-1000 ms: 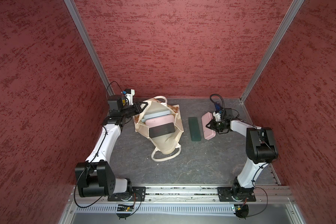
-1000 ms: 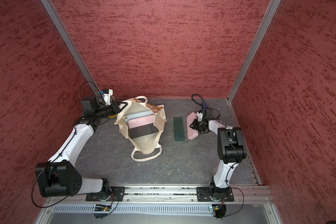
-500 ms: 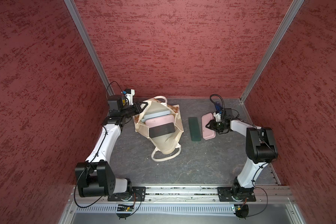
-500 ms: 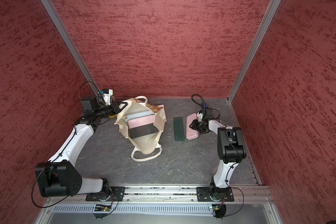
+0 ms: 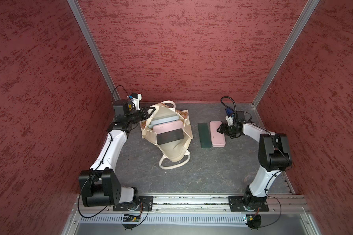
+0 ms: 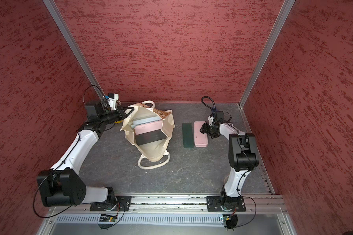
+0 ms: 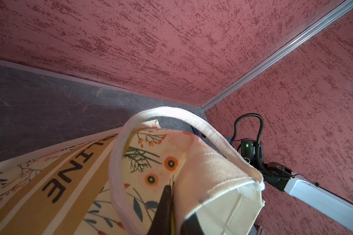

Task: Take out the pencil case from the canvas bag
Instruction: Place the pencil case at the center of the board.

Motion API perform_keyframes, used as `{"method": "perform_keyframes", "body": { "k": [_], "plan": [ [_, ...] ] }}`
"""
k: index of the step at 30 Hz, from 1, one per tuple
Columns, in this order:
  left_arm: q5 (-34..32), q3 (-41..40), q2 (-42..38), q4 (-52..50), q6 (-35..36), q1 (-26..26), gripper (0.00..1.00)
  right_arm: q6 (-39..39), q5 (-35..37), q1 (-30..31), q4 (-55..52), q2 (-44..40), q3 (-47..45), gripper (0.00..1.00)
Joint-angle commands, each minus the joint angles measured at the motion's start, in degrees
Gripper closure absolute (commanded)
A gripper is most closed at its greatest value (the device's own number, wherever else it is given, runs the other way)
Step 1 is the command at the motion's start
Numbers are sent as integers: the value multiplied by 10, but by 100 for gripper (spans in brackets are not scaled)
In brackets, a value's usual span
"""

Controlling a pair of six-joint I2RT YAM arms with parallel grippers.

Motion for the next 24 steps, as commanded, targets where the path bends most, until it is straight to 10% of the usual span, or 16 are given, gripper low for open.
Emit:
{"method": "perform_keyframes", "body": {
  "k": [1,13,24],
  "plan": [
    [-2,2,8,-5,1,2,96,-12,25,-2,-16,-5,19,32],
    [0,2,9,-2,-2,4,96,19,48,9,4,-65,12,32],
    [-2,1,20,-1,-6,4,96,38,78,143,73,-162,49,32]
  ]
}}
